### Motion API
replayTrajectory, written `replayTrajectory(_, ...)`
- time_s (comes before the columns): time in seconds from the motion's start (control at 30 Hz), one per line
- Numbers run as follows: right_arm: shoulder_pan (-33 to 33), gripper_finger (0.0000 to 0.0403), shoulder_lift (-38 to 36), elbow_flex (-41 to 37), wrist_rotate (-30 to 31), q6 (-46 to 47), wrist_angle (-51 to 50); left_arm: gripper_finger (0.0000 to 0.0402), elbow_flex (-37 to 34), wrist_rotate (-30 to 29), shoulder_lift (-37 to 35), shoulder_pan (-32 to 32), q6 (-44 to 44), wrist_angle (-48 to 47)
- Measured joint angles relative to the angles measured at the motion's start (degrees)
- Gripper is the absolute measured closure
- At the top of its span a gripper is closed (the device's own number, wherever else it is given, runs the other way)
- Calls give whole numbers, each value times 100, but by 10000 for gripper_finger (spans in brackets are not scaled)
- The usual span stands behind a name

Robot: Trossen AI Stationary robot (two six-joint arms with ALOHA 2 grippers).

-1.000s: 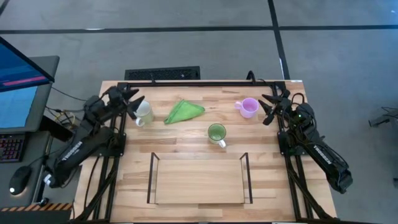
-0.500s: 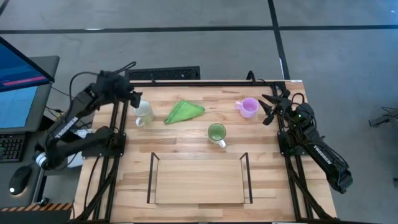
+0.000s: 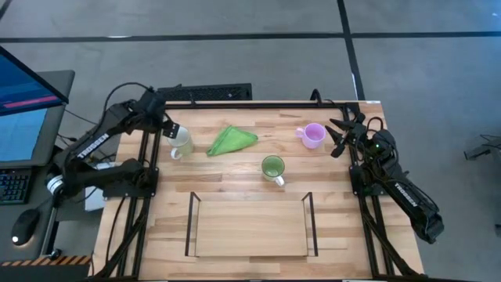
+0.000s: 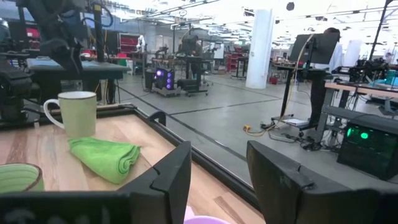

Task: Stack small to large cups/mugs on shelf
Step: Put the light green mug on the shelf

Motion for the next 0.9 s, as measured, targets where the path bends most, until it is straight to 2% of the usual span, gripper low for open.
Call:
replayTrajectory(0.23, 0, 226, 1, 0, 1, 44, 2, 155, 0, 3, 515, -211, -336, -125)
replayTrajectory(0.5, 0, 226, 1, 0, 0, 44, 2, 155, 0, 2, 1102, -264, -309, -421)
replayTrajectory(0.9, 0, 226, 1, 0, 1, 47, 1, 155, -2, -194, 2117, -262, 291, -339)
